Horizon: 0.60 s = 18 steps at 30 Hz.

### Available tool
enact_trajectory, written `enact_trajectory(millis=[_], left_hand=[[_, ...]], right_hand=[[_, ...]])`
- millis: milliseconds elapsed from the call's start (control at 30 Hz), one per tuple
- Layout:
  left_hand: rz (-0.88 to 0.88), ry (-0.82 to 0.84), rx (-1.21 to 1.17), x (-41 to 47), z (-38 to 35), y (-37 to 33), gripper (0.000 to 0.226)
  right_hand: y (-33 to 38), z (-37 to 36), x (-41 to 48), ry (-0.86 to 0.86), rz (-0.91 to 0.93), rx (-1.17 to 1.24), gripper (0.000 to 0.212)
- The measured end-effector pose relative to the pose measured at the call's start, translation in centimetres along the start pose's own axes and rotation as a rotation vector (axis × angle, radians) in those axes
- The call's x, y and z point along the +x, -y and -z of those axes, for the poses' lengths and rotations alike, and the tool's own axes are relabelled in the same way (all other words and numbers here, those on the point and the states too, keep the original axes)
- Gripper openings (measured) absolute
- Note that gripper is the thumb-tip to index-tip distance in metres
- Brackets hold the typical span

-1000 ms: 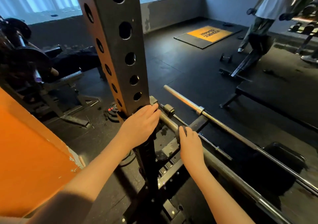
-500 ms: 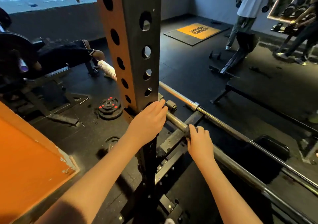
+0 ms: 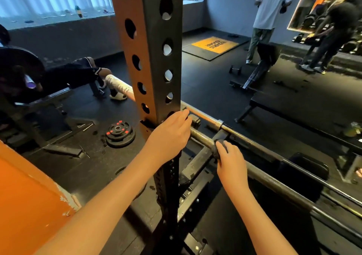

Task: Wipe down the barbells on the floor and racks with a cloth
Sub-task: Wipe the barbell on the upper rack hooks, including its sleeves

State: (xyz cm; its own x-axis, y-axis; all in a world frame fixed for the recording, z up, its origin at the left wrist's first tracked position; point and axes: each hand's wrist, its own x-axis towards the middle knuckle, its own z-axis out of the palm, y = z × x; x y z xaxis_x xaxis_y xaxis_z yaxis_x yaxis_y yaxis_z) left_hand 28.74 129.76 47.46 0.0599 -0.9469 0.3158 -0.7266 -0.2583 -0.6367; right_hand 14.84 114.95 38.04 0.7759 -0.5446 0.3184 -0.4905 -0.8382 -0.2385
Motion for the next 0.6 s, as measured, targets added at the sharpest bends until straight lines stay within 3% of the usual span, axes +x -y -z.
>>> enact_trajectory(millis=[233, 400, 500, 600], left_hand=[[-0.057, -0.211, 0.068, -0.6, -1.6, 0.0, 0.025], [0.046, -0.425, -0.199, -9.5, -4.9, -2.5, 0.031], [0.096, -0.291, -0.368, -17.7, -7.5, -3.2, 0.037], [0.177, 0.016, -0.471, -22.9, -9.2, -0.8, 0.051]], right_hand=[[1.8, -3.1, -4.3, -0.363, 0.011, 0.199, 0.058], [7.6, -9.3, -11.7, -0.480, -0.129, 0.494, 0.047], [12.2, -10.9, -15.4, -0.331, -0.274, 0.647, 0.039], [15.9, -11.2, -16.4, -0.335, -0.305, 0.682, 0.039]])
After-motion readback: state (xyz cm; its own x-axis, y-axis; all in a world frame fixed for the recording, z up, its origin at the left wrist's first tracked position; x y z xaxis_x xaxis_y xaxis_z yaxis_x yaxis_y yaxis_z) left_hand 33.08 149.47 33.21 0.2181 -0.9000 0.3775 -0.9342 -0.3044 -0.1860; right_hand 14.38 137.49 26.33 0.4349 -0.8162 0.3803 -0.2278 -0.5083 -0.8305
